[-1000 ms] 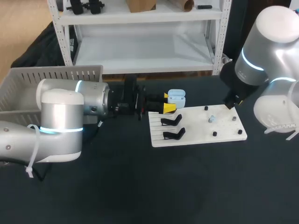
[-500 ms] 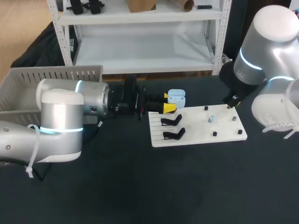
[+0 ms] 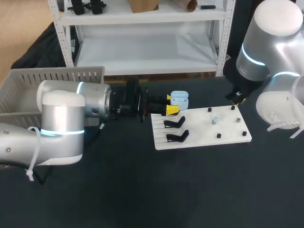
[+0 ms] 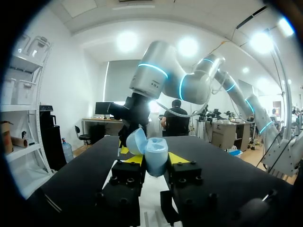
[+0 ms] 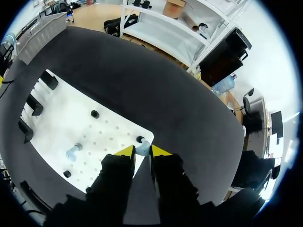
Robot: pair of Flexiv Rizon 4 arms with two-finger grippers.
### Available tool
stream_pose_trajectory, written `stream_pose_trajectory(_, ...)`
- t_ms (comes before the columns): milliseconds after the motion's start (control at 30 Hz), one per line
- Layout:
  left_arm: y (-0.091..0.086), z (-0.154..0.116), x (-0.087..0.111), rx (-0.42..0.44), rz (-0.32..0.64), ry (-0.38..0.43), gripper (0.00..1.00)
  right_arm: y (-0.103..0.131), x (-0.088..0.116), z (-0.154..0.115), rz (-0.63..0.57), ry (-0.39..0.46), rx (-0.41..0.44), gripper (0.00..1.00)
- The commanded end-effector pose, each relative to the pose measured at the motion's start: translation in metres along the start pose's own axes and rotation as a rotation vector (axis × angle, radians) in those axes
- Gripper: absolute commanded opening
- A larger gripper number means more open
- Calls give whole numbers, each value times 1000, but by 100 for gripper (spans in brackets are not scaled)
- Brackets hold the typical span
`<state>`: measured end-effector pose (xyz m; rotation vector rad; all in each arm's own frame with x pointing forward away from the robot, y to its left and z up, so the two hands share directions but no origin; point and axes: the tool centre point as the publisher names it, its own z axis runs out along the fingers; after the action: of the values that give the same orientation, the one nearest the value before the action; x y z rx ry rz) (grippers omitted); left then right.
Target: Pick up each earbud case from the left stands, insert the matching earbuds, close the lid, and place the case in the box.
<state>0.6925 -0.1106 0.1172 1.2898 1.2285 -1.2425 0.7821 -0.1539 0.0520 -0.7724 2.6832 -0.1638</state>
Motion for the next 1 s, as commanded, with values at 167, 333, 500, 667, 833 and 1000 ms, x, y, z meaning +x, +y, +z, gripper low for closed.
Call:
stream_pose_trajectory(167,-1,0,0,-5,1,-1,0,20,17,-65,102,29,48,0)
stream_pose_trajectory(333,-1,0,0,-5,1,-1,0,41,25,-106,203,74,67,0)
stream_pose_trajectory(500,-1,0,0,-5,1,-1,0,64,33,-140,277,133,66,0)
stream_pose_trajectory(667,-1,0,0,-5,1,-1,0,93,34,-170,303,105,71,0)
stream_pose_trajectory(833,-1,0,0,-5,1,-1,0,124,31,-187,315,74,43,0)
stream_pose_trajectory(1000,-1,0,0,-5,1,-1,0,146,27,-191,320,46,12,0)
